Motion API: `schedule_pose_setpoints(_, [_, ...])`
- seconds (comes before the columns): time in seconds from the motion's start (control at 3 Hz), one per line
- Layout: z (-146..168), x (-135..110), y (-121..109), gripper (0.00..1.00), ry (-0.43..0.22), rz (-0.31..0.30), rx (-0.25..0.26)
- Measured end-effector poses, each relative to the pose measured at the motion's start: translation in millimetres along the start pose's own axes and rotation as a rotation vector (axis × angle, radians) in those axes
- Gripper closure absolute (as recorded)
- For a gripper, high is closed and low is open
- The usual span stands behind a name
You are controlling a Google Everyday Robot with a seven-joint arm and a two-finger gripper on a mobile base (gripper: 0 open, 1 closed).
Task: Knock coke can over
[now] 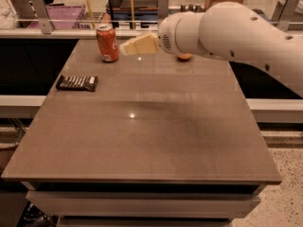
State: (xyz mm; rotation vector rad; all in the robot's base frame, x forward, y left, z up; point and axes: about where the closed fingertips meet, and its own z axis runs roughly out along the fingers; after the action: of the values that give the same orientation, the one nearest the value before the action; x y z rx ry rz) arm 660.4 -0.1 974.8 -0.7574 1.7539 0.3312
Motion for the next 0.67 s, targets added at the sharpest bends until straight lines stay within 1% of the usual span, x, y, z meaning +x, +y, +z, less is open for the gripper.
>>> schedule_pose_setpoints(0.33, [20,-3,0,0.00,0.003,0.032,0.020])
schedule_pose_setpoints(0.67, [48,-2,7,0.00,-0.004,0.071,0.026])
